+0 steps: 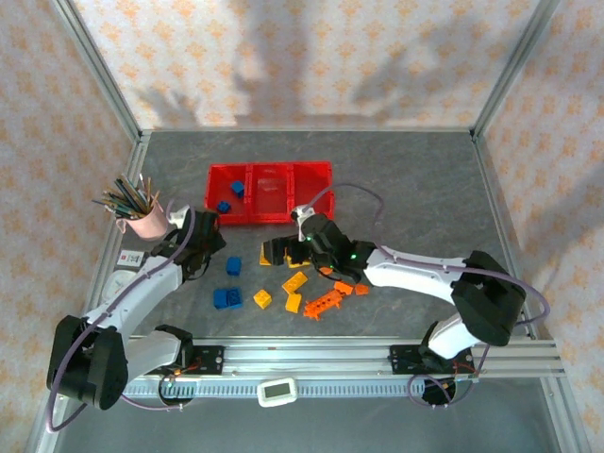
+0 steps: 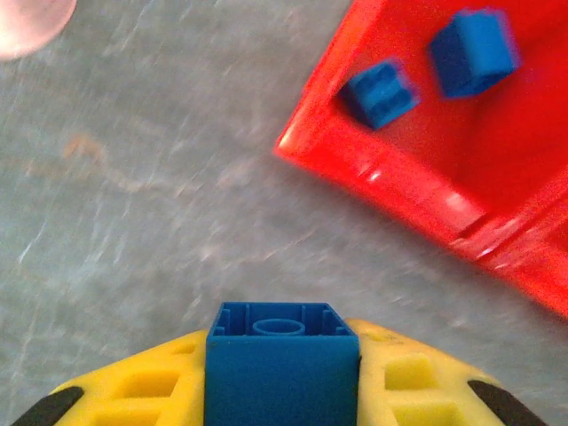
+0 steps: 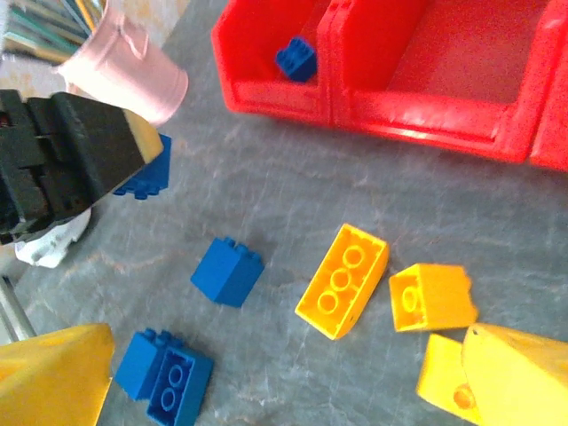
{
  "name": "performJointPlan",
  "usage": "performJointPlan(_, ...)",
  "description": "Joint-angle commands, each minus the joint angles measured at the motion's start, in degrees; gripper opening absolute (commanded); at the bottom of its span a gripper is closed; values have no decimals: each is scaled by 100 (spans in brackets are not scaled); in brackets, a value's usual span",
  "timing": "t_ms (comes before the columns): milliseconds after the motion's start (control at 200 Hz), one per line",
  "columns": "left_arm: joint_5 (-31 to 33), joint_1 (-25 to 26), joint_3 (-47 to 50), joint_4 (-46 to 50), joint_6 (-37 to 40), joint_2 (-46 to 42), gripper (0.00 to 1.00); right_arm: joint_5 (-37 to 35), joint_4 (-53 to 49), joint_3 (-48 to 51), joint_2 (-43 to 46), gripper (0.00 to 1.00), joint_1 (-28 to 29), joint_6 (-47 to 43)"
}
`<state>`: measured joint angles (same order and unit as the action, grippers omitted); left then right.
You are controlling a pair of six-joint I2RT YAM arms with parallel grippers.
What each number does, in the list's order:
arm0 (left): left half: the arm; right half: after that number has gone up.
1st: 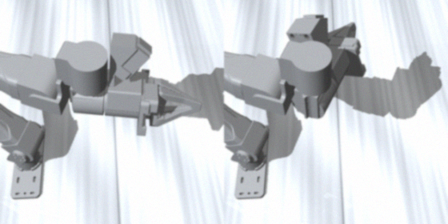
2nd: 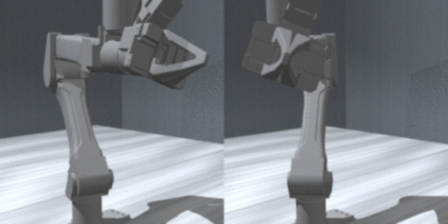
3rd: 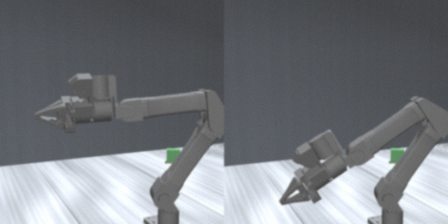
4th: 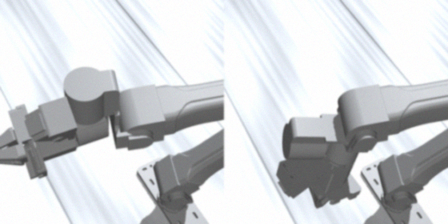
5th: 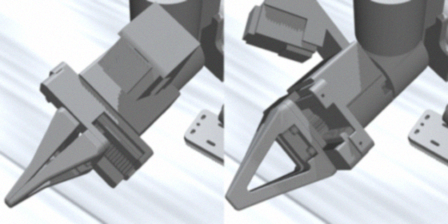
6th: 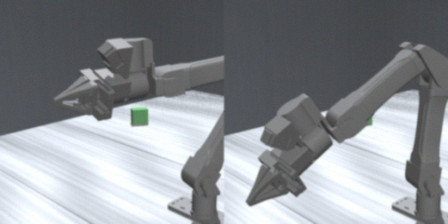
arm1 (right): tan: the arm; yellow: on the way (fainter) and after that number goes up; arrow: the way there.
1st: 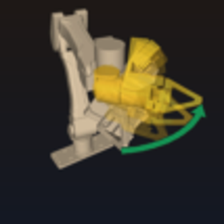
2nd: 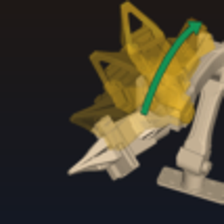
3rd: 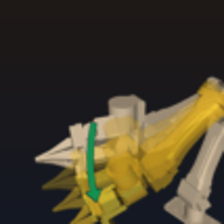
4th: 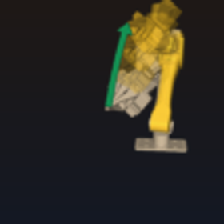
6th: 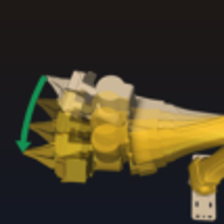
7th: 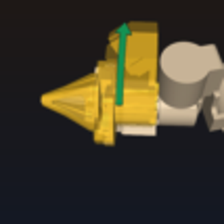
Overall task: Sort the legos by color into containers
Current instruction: Pick up the lego from the middle-left of the table, then place the lego in the container.
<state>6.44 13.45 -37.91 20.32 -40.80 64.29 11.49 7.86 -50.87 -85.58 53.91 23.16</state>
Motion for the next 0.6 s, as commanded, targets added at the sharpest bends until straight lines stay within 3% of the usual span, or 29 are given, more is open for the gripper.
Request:
performJointPlan(0, 205, -51, -646, -65, 413, 369, 32, -162, 131, -129, 200, 100, -233, 118)
performJointPlan(470, 455, -193, -3076, -510, 1064, 3190, 33, -366, 181, -257, 170, 100, -496, -3)
performJointPlan(596, 460, -232, -3395, -414, 1148, 3616, 40, -385, 128, -283, 198, 100, -510, -61)
